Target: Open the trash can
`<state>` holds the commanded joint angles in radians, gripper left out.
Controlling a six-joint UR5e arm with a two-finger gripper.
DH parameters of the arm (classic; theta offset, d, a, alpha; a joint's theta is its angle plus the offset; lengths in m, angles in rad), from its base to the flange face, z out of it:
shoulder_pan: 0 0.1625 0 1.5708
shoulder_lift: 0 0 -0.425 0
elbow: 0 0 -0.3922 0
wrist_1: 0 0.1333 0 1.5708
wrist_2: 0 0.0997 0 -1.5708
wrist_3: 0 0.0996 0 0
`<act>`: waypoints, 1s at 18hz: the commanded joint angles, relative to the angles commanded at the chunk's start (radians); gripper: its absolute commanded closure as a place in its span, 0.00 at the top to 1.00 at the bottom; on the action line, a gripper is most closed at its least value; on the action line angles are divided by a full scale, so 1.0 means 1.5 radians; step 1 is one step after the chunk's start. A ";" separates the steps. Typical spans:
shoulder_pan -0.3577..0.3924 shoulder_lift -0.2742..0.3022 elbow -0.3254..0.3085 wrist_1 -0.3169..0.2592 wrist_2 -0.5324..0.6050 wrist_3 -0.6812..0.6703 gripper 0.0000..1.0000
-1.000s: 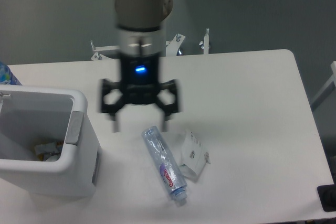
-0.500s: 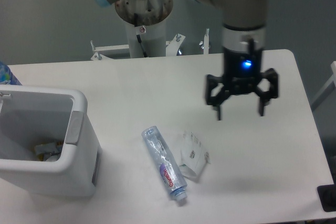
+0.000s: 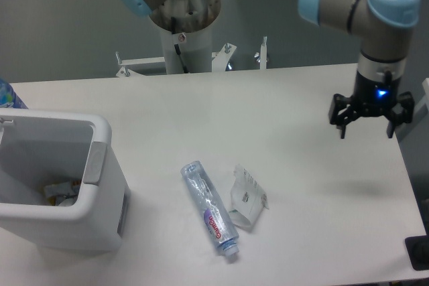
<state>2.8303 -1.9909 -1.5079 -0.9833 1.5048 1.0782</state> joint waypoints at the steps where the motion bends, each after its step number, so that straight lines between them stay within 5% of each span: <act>1: -0.007 -0.007 0.001 0.002 0.003 0.005 1.00; 5: -0.014 -0.015 -0.014 0.009 0.005 0.085 1.00; 18: -0.034 -0.033 -0.017 0.015 0.008 0.081 1.00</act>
<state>2.7796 -2.0402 -1.5340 -0.9603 1.5171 1.1996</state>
